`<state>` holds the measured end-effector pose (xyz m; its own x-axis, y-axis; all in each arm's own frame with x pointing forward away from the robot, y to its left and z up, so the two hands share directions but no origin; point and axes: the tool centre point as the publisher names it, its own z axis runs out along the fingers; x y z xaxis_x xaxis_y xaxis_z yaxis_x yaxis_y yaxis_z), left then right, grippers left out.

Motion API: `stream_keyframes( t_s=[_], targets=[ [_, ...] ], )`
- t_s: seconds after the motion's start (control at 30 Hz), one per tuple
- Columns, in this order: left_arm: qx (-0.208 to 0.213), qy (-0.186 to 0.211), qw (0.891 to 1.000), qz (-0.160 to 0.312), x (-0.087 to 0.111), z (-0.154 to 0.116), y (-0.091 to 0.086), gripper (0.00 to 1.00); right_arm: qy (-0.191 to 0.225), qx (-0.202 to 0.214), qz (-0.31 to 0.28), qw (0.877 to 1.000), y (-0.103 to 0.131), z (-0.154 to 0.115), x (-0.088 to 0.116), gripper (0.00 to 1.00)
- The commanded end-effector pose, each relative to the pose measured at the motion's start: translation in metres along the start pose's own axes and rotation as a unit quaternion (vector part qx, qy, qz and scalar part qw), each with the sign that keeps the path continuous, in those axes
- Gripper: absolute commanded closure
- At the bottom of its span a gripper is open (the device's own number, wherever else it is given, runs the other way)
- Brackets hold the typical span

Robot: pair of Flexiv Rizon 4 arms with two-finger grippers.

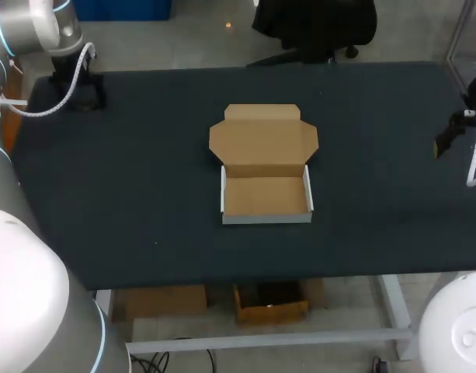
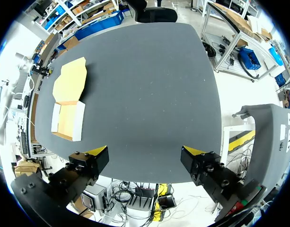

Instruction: Assemble the packaging by folding the flat box into shape, placing the metal phone stand inside, and closing the box properly

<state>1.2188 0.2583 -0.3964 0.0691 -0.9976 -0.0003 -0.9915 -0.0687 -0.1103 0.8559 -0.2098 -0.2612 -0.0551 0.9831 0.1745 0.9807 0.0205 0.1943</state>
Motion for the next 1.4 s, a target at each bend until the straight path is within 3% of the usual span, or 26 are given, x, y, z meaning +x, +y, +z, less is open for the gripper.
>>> stream_keyframes(
  t_s=[0.03,0.2,0.23,0.33,0.6,0.73,0.8,0.93,0.97,1.03,1.4],
  targets=[
    [-0.025,-0.001,1.0,-0.001,-0.0007,0.0044,-0.0093,0.12,0.001,0.002,0.0,1.0,-0.0003,-0.0016,-0.0004,0.0],
    [-0.026,-0.003,1.0,-0.002,-0.0007,0.0053,-0.0097,0.16,0.001,0.002,0.0,1.0,-0.0003,-0.0016,-0.0004,0.0],
    [-0.027,-0.003,1.0,-0.002,-0.0008,0.0054,-0.0098,0.22,0.001,0.002,0.0,1.0,-0.0003,-0.0016,-0.0004,0.0],
    [-0.027,-0.003,1.0,-0.002,-0.0012,0.0058,-0.0103,0.27,0.001,0.002,0.0,1.0,-0.0003,-0.0016,-0.0004,0.0],
    [-0.028,-0.005,1.0,-0.003,-0.0018,0.0069,-0.0116,0.25,0.001,0.002,0.0,1.0,-0.0003,-0.0016,-0.0004,0.0],
    [-0.029,-0.006,1.0,-0.004,-0.002,0.008,-0.0123,0.28,0.001,0.002,0.0,1.0,-0.0003,-0.0016,-0.0004,0.0],
    [-0.03,-0.007,1.0,-0.005,-0.0023,0.0087,-0.0129,0.5,0.001,0.002,0.0,1.0,-0.0003,-0.0016,-0.0004,0.0],
    [-0.031,-0.008,0.999,-0.006,-0.0028,0.0102,-0.014,0.65,0.001,0.002,0.0,1.0,-0.0003,-0.0016,-0.0004,0.0],
    [-0.032,-0.008,0.999,-0.007,-0.0028,0.0104,-0.0141,0.84,0.001,0.002,0.0,1.0,-0.0003,-0.0016,-0.0004,0.0],
    [-0.033,-0.008,0.999,-0.007,-0.0029,0.0106,-0.0142,1.0,0.001,0.002,0.0,1.0,-0.0003,-0.0016,-0.0004,0.0],
    [-0.025,-0.006,1.0,-0.005,-0.0051,0.0063,-0.0112,1.0,0.001,0.002,0.0,1.0,-0.0003,-0.0016,-0.0004,0.0]
  ],
)
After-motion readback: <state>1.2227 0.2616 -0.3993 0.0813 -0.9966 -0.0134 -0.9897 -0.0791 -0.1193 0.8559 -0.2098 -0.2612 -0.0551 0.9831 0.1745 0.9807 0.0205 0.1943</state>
